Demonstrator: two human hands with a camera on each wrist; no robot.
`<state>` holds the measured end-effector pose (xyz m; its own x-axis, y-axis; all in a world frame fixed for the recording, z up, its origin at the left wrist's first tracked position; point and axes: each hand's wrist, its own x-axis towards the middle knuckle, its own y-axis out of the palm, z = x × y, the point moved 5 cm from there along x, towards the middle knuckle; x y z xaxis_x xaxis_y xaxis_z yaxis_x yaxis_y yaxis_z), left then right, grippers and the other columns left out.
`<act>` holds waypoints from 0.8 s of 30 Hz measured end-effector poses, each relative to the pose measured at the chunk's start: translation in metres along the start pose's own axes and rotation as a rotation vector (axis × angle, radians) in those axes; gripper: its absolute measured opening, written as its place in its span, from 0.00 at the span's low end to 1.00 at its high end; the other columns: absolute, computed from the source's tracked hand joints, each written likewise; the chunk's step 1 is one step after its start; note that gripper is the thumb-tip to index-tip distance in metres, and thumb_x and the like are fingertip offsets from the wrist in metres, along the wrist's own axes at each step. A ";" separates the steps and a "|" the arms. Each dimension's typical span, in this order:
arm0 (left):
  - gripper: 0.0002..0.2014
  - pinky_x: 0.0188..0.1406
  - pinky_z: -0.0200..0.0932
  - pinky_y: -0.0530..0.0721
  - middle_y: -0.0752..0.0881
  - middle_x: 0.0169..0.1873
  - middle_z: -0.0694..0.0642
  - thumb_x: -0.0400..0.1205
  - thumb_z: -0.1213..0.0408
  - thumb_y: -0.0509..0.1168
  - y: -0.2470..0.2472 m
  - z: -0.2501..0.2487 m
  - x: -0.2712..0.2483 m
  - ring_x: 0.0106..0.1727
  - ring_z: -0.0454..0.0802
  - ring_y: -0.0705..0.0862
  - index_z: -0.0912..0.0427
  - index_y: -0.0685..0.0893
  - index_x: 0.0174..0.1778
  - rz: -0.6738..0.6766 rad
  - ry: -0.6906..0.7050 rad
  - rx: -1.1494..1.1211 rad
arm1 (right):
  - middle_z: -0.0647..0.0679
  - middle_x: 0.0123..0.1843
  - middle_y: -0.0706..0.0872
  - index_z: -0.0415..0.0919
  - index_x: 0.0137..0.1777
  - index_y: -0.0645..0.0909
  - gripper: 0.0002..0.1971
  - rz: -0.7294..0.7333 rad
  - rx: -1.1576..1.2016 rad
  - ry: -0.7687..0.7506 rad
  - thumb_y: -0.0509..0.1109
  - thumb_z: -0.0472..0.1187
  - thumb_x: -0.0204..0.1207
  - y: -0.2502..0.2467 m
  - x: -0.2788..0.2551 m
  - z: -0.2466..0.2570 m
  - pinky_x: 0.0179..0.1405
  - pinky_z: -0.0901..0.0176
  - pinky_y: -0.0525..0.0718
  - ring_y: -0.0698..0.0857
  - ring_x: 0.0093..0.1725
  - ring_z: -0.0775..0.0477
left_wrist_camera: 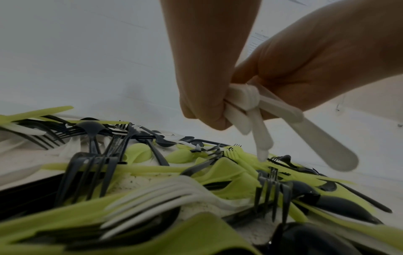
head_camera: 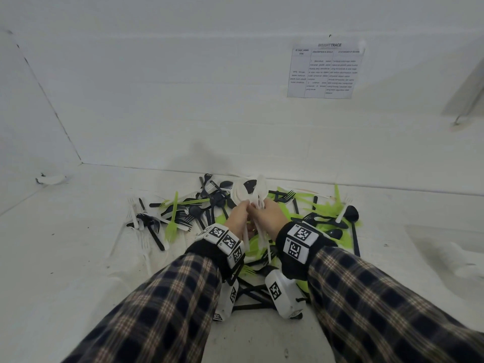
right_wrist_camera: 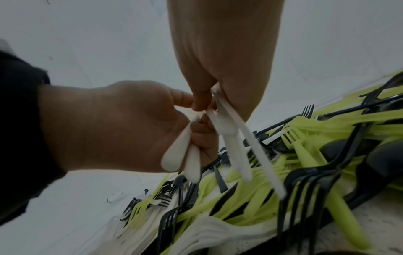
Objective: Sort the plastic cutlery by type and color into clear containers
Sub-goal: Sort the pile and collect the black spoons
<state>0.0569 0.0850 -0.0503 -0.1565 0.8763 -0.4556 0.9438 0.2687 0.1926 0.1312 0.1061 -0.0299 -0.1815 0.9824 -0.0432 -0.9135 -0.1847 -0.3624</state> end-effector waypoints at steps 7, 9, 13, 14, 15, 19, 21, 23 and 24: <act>0.20 0.54 0.52 0.85 0.86 0.53 0.67 0.88 0.56 0.49 -0.003 0.002 0.001 0.51 0.60 0.85 0.63 0.84 0.54 0.018 0.000 -0.019 | 0.33 0.38 0.86 0.28 0.42 0.83 0.13 0.010 0.020 0.007 0.70 0.41 0.74 0.001 0.003 -0.010 0.46 0.39 0.83 0.84 0.35 0.35; 0.20 0.34 0.41 0.82 0.83 0.40 0.60 0.88 0.58 0.46 -0.001 0.001 -0.001 0.37 0.53 0.81 0.62 0.83 0.48 0.040 -0.028 -0.022 | 0.38 0.35 0.85 0.33 0.40 0.84 0.08 -0.020 0.053 0.009 0.73 0.40 0.73 -0.004 0.000 -0.008 0.35 0.48 0.81 0.80 0.27 0.44; 0.17 0.26 0.40 0.74 0.76 0.33 0.55 0.87 0.59 0.48 -0.004 0.004 0.000 0.30 0.51 0.75 0.60 0.78 0.41 0.029 -0.067 -0.050 | 0.42 0.32 0.83 0.38 0.38 0.81 0.06 0.001 0.111 0.085 0.71 0.39 0.74 -0.003 -0.001 -0.008 0.21 0.60 0.73 0.75 0.20 0.49; 0.16 0.27 0.42 0.76 0.77 0.33 0.56 0.87 0.60 0.48 -0.006 0.004 0.000 0.30 0.52 0.76 0.61 0.78 0.42 0.000 -0.061 -0.079 | 0.42 0.33 0.82 0.39 0.37 0.80 0.07 0.005 0.145 0.117 0.68 0.38 0.76 -0.002 0.001 -0.009 0.19 0.62 0.71 0.73 0.19 0.49; 0.16 0.28 0.44 0.76 0.78 0.33 0.57 0.87 0.59 0.49 -0.008 0.005 0.003 0.30 0.53 0.76 0.63 0.78 0.46 -0.031 -0.045 -0.110 | 0.42 0.33 0.80 0.39 0.36 0.77 0.07 0.007 0.194 0.149 0.65 0.37 0.76 -0.001 0.002 -0.009 0.18 0.63 0.68 0.71 0.19 0.49; 0.13 0.16 0.33 0.71 0.71 0.28 0.54 0.88 0.59 0.48 -0.015 0.003 0.006 0.19 0.47 0.71 0.62 0.75 0.47 -0.123 -0.003 -0.105 | 0.41 0.30 0.75 0.37 0.38 0.75 0.04 0.041 0.311 0.169 0.60 0.32 0.72 0.004 0.006 -0.009 0.21 0.60 0.71 0.73 0.22 0.45; 0.15 0.11 0.28 0.67 0.70 0.24 0.53 0.88 0.60 0.47 -0.015 0.002 0.005 0.11 0.44 0.69 0.60 0.74 0.42 -0.115 0.013 -0.091 | 0.39 0.32 0.80 0.33 0.44 0.81 0.06 0.079 0.317 0.146 0.62 0.32 0.74 0.006 0.005 -0.007 0.25 0.55 0.77 0.77 0.26 0.43; 0.16 0.10 0.27 0.65 0.71 0.17 0.53 0.87 0.60 0.47 -0.013 -0.001 0.004 0.09 0.44 0.67 0.61 0.74 0.39 -0.093 0.041 -0.081 | 0.39 0.32 0.81 0.32 0.42 0.81 0.06 0.077 0.303 0.131 0.64 0.31 0.77 0.005 0.005 -0.007 0.28 0.53 0.81 0.79 0.27 0.44; 0.16 0.10 0.27 0.65 0.71 0.17 0.54 0.86 0.59 0.48 -0.012 -0.001 0.004 0.08 0.44 0.68 0.62 0.74 0.38 -0.093 0.046 -0.101 | 0.39 0.33 0.82 0.33 0.40 0.81 0.06 0.060 0.290 0.123 0.65 0.31 0.78 0.004 0.005 -0.008 0.32 0.50 0.83 0.80 0.29 0.44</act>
<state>0.0446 0.0856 -0.0537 -0.2576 0.8624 -0.4358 0.8908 0.3867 0.2387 0.1297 0.1107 -0.0390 -0.2095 0.9620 -0.1749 -0.9713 -0.2253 -0.0760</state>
